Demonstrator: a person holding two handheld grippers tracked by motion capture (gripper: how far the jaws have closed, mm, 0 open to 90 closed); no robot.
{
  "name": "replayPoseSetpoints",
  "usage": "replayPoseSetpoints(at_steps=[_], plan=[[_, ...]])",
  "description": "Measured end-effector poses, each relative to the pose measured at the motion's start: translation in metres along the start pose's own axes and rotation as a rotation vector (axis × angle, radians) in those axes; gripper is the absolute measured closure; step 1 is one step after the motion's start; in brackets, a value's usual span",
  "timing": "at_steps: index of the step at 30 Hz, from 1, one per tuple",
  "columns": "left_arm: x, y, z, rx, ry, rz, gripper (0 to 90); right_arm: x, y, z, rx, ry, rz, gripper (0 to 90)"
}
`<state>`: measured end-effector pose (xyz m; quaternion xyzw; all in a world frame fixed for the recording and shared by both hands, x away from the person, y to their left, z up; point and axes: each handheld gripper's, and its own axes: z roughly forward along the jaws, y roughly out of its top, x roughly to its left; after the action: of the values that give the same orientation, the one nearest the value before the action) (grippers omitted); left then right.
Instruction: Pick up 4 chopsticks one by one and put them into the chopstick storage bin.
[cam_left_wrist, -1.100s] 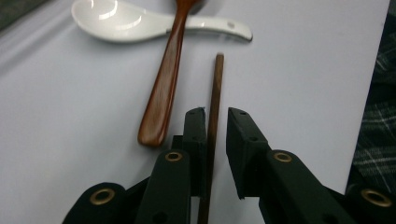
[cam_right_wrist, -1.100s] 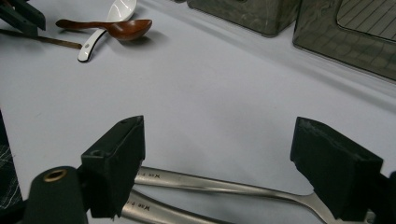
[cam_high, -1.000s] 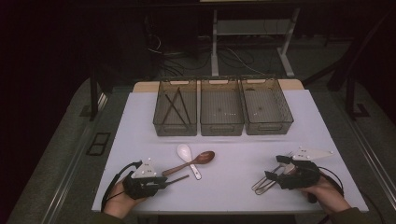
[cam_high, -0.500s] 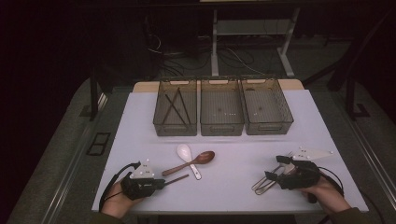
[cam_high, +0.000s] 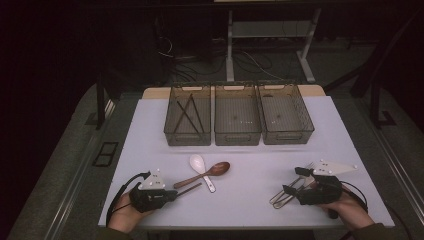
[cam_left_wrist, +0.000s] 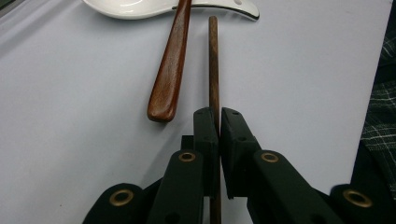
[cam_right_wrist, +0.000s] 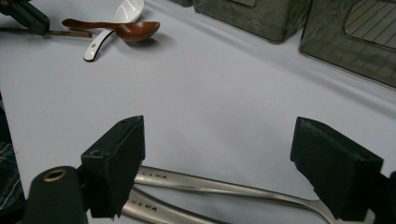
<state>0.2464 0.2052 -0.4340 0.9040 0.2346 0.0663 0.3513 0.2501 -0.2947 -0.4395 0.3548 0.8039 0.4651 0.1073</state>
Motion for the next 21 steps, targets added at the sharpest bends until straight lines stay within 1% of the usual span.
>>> replayPoseSetpoints(at_steps=[1,2,3,4,7,10,11,14,17,21], plan=[[0.0,0.001,-0.001,-0.001,-0.002,0.002,84.5,0.0,0.0,0.001,0.0,0.002,-0.002,17.3],[0.0,0.002,-0.001,-0.008,-0.006,-0.006,84.5,0.0,-0.001,0.002,0.004,0.001,-0.006,17.3],[0.0,0.003,-0.001,-0.012,-0.009,-0.003,84.5,0.0,-0.001,0.002,0.011,-0.003,-0.009,17.3],[0.0,0.004,-0.002,-0.018,-0.01,-0.009,84.5,0.0,-0.001,0.003,0.018,-0.008,-0.014,17.3],[0.0,0.007,-0.003,-0.024,-0.019,-0.008,84.5,-0.002,-0.002,0.005,0.026,-0.014,-0.02,17.3],[0.002,0.01,-0.003,-0.03,-0.029,-0.018,84.5,-0.005,-0.004,0.006,0.029,-0.016,-0.018,17.3],[0.002,0.011,-0.002,-0.029,-0.031,-0.02,84.5,-0.005,-0.004,0.006,0.032,-0.019,-0.011,17.4],[0.004,0.015,-0.002,-0.034,-0.035,-0.039,84.5,-0.007,-0.005,0.005,0.031,-0.023,-0.005,17.3],[0.006,0.02,-0.003,-0.034,-0.038,-0.04,84.5,-0.007,-0.004,0.006,0.03,-0.021,-0.007,17.3],[0.01,0.026,-0.005,-0.05,-0.039,-0.056,84.5,-0.007,-0.003,0.006,0.028,-0.024,-0.008,17.3]])
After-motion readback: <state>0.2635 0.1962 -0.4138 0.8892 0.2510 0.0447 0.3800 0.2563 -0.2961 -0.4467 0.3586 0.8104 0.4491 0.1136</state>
